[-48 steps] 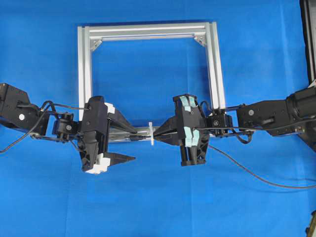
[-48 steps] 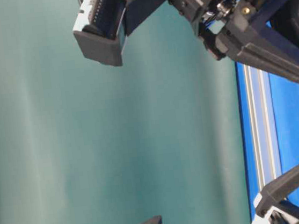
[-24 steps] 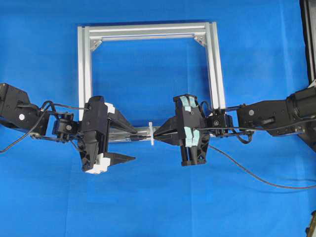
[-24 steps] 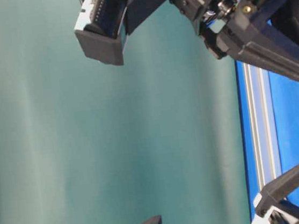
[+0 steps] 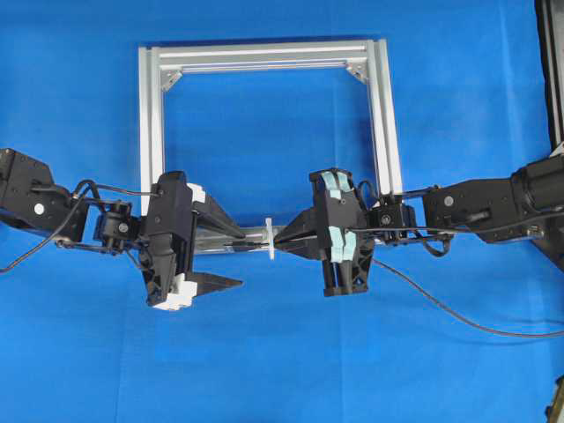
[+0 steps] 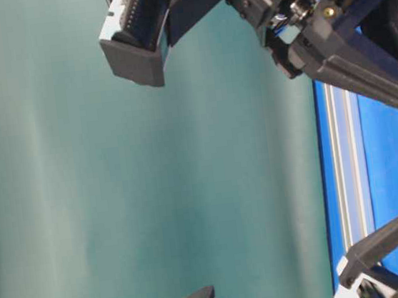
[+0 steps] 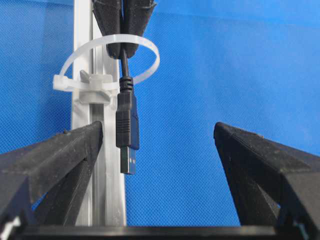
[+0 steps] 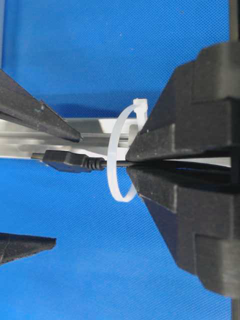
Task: Insert the wire through the string loop located in the center.
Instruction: 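Close the left gripper on the USB plug beyond the loop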
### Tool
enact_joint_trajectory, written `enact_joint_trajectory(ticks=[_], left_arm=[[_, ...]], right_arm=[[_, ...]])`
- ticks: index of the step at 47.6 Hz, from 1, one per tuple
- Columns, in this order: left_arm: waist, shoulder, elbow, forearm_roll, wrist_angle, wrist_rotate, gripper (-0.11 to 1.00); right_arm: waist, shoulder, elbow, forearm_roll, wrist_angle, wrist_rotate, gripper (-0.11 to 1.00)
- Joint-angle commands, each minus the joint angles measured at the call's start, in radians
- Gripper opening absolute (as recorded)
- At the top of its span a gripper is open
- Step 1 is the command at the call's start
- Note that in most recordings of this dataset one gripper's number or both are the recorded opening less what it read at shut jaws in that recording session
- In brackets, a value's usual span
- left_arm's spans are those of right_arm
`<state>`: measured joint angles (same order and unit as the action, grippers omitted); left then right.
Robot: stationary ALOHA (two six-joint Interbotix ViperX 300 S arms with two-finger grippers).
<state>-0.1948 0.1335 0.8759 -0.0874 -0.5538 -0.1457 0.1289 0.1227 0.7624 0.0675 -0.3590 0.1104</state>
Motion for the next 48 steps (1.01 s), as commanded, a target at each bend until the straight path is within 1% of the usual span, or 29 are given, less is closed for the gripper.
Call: enact_joint_trajectory(ticks=[1,8,10,12,15,21,23,24,48], left_arm=[[0.003,-0.015,-0.017,0.002,-0.005,0.000,0.86],[0.005,-0.017,-0.017,0.002,-0.003,-0.002,0.81],[0.008,-0.017,-0.017,0.002,-0.002,-0.002,0.78],[0.009,-0.018,-0.017,0.002,-0.002,-0.002,0.73],[0.011,-0.018,-0.017,0.002,-0.002,-0.002,0.58],[0.020,-0.018,-0.015,0.002,0.000,0.005,0.19],[0.023,-0.018,-0.015,0.002,0.000,0.006,0.10],[0.023,-0.020,-0.014,0.002,0.000,0.006,0.08],[0.028,-0.020,-0.015,0.002,0.000,0.008,0.08]], right_arm=[[-0.002,-0.012,-0.008,-0.002,-0.006,-0.002,-0.02],[-0.002,-0.012,-0.008,-0.002,-0.006,-0.002,-0.02],[-0.002,-0.012,-0.008,-0.002,-0.006,-0.002,-0.02],[-0.002,-0.012,-0.008,-0.002,-0.006,-0.002,-0.02],[-0.002,-0.012,-0.008,-0.002,-0.006,-0.002,-0.02],[-0.002,-0.012,-0.008,-0.002,-0.006,-0.002,-0.02],[-0.002,-0.012,-0.008,-0.002,-0.006,-0.002,-0.02],[-0.002,-0.012,-0.008,-0.002,-0.006,-0.002,-0.02],[-0.002,-0.012,-0.008,-0.005,-0.006,-0.003,-0.02]])
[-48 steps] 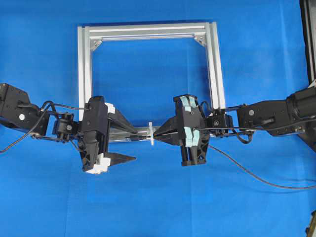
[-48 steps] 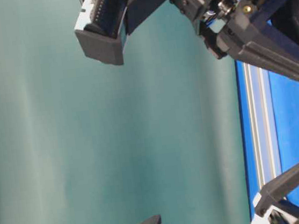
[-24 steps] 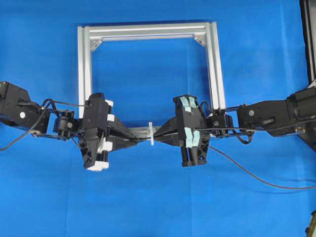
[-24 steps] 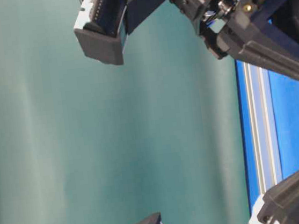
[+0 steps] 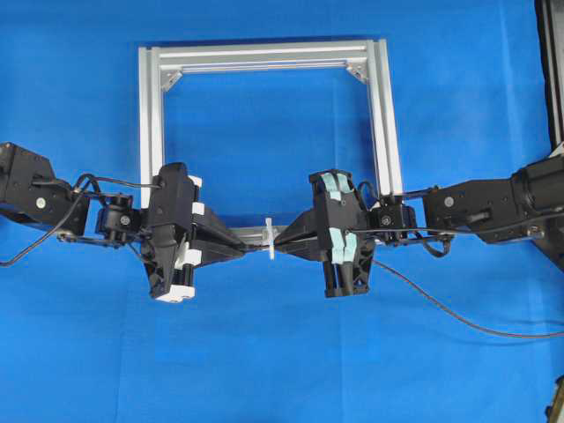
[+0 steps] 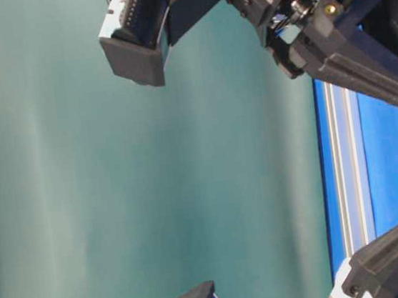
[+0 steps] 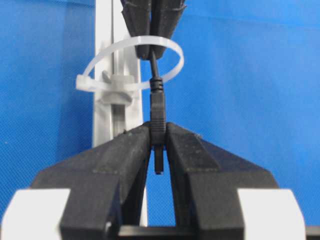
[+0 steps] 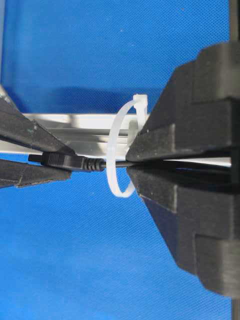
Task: Insert the wire through the string loop located in the center.
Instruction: 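Close the left gripper on the USB plug beyond the loop, then pull the cable leftward through the loop with the left gripper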
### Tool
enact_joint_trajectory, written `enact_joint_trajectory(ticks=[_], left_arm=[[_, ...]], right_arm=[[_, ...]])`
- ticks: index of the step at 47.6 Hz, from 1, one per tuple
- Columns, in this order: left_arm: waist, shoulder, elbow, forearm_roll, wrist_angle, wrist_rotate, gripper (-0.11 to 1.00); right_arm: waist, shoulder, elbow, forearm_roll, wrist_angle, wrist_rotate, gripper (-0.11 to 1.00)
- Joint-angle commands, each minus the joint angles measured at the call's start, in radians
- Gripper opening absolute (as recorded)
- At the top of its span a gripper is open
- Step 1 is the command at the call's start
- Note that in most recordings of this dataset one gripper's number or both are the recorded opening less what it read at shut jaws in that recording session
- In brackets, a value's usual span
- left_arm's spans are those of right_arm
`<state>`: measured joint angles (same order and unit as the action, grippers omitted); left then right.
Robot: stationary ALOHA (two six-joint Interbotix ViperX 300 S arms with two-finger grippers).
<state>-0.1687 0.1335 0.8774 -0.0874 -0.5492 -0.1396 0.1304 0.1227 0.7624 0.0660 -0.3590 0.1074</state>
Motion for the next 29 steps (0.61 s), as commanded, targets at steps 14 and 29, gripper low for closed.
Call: enact_joint_trajectory(ticks=[14,29], left_arm=[[0.002,-0.020,-0.017,0.002,-0.005,0.002,0.08],[0.002,-0.020,-0.017,0.002,-0.005,0.002,0.08]], right_arm=[[-0.002,-0.012,-0.009,-0.002,0.009,-0.002,-0.02],[-0.003,-0.012,-0.009,-0.002,0.023,0.000,0.53]])
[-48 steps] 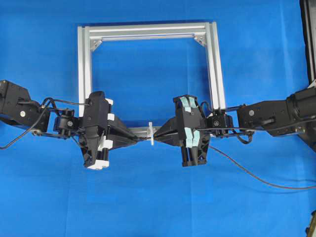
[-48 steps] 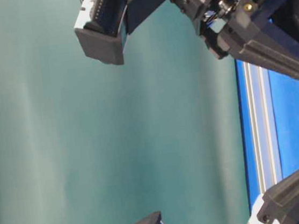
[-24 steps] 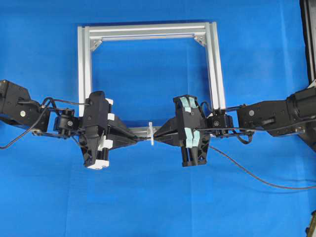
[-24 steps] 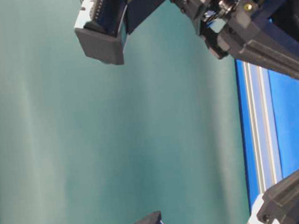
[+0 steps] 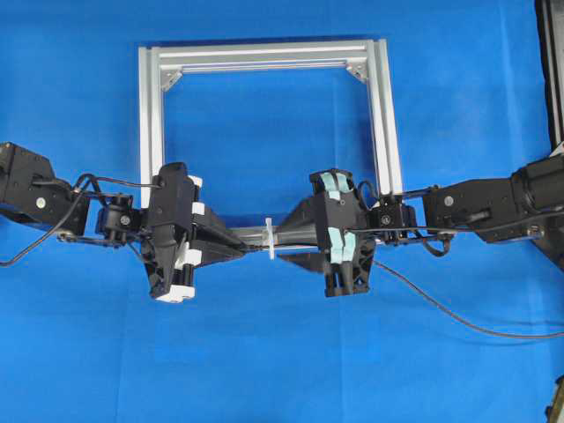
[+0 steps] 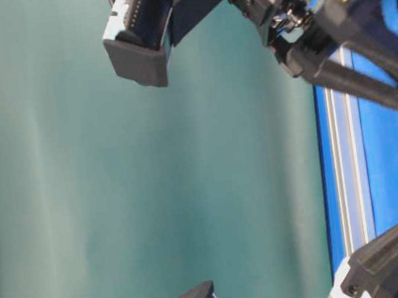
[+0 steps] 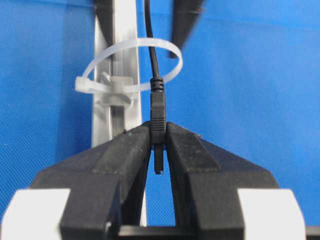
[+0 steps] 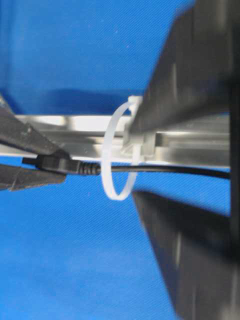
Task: Insert the wire through the string loop located in the center.
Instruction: 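Pull the cable leftward through the loop with the left gripper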
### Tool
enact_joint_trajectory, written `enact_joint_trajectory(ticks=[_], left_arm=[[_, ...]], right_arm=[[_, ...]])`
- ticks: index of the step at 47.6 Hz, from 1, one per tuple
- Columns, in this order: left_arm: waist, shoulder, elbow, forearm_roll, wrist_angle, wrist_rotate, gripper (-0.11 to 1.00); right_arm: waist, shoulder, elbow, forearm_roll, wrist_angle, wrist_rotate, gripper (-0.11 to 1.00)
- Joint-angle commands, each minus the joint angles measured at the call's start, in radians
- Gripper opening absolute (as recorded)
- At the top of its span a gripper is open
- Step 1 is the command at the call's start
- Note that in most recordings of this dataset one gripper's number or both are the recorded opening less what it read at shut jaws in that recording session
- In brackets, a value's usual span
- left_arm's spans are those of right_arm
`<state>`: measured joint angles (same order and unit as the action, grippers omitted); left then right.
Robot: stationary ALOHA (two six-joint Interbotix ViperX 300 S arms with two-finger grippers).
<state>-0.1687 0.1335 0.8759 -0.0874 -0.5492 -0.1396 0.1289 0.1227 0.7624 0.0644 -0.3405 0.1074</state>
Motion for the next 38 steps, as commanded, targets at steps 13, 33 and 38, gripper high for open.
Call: enact_joint_trajectory(ticks=[13,33,38], left_arm=[[0.002,-0.020,-0.014,0.003,-0.005,0.002,0.08],[0.002,-0.057,0.037,0.002,0.000,0.002,0.08],[0.002,-0.103,0.087,0.002,0.000,-0.002,0.08]], right_arm=[[-0.002,-0.012,-0.012,0.000,0.015,0.000,0.90],[-0.002,-0.012,-0.012,-0.002,0.015,0.000,0.90],[-0.002,-0.012,-0.014,0.000,0.017,0.000,0.90]])
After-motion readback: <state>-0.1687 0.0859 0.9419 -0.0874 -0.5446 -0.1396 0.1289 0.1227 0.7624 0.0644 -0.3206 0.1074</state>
